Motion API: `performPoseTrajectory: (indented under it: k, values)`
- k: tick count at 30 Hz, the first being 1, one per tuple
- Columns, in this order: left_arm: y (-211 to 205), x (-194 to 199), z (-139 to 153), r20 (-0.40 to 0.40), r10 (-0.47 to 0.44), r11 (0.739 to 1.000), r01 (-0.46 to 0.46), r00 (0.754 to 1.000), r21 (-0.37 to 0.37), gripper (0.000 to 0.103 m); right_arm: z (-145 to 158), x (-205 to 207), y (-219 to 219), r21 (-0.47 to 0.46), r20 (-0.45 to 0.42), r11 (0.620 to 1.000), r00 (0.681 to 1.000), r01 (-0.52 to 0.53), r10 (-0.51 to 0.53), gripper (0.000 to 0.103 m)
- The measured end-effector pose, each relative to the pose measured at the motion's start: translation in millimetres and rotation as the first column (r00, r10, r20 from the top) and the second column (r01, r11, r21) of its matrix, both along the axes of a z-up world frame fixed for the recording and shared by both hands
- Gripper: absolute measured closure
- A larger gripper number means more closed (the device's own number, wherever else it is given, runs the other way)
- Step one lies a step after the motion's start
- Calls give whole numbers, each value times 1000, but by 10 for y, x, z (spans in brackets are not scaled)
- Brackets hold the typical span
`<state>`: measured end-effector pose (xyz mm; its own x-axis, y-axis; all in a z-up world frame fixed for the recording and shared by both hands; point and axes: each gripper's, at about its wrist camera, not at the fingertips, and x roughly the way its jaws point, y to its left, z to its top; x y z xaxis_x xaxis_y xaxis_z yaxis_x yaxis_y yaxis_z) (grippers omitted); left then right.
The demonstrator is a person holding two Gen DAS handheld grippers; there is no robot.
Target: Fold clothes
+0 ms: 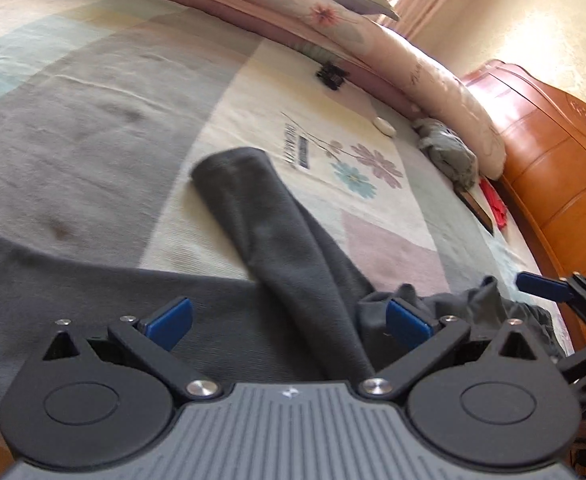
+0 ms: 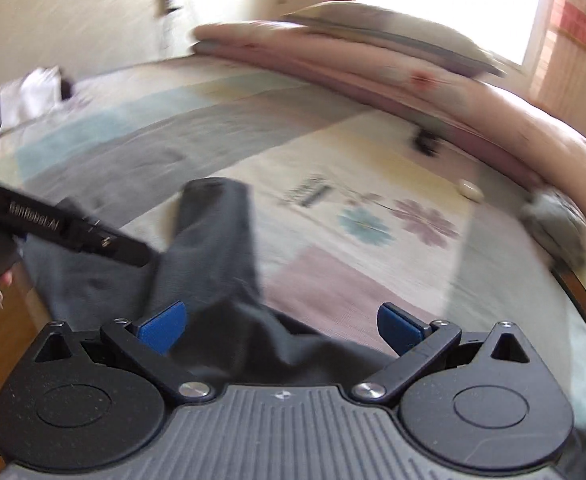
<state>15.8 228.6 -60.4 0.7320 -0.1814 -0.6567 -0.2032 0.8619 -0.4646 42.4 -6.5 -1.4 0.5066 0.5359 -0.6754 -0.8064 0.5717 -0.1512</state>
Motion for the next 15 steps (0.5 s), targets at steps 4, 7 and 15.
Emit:
performPoseTrajectory:
  k: [4,7,15]
  values:
    - [255,-122,-7,5,73,995,-72,997,-64,1,-226,-108,536,-82,18,990,993,-116,117,0]
    - [335,-142,-24,-4,92,991,-92,996,-93,1,-427,-160,853,-163,56,974,984,-159,170,0]
    - [341,-38,-49,-23,76,990,-78,997,-114,1,-487,101,855,-200,119,978,989,-59,84,0]
